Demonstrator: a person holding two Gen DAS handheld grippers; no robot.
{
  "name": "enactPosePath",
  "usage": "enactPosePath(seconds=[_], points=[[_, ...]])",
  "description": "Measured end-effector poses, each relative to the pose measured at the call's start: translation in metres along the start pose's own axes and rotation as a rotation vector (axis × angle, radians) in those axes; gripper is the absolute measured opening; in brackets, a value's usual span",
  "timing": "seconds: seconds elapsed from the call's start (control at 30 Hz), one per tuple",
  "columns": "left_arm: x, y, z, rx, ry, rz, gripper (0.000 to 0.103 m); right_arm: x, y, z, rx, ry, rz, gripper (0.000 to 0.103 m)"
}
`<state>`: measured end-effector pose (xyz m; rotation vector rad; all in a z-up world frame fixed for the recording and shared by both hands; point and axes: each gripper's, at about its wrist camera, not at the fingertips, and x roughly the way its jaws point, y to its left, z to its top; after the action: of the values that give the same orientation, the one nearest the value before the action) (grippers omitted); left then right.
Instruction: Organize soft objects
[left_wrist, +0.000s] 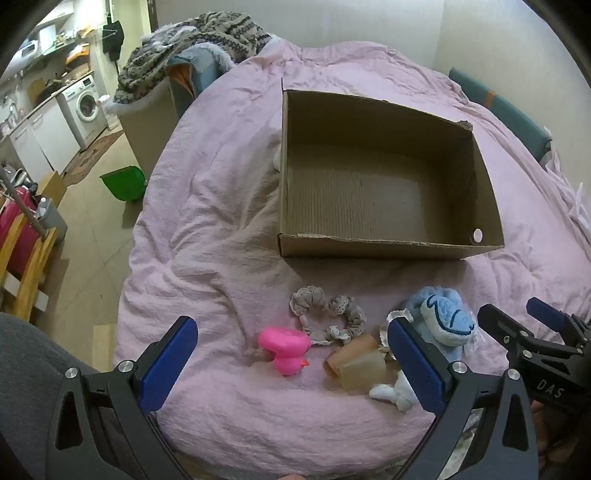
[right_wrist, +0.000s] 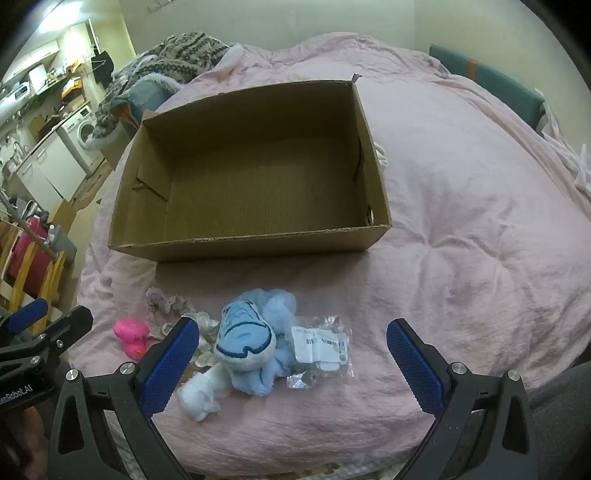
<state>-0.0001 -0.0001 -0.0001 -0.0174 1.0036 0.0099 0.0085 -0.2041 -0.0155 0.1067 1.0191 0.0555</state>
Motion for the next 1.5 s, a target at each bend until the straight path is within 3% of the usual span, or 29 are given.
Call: enactPosePath(seconds=[1.3, 1.5], points=[[-0.0037, 0.0008, 0.0007, 0.010, -0.004, 0.021, 0.103, 0.0003, -0.0006, 0.0005, 0.010, 0.003, -0.002, 0.103], [-0.0037, 0.0002, 0.0046, -0.005, 0.006, -0.019, 0.103, -0.0015, -0.0056, 0.0056, 0.029, 0.013, 0.027, 0.103]])
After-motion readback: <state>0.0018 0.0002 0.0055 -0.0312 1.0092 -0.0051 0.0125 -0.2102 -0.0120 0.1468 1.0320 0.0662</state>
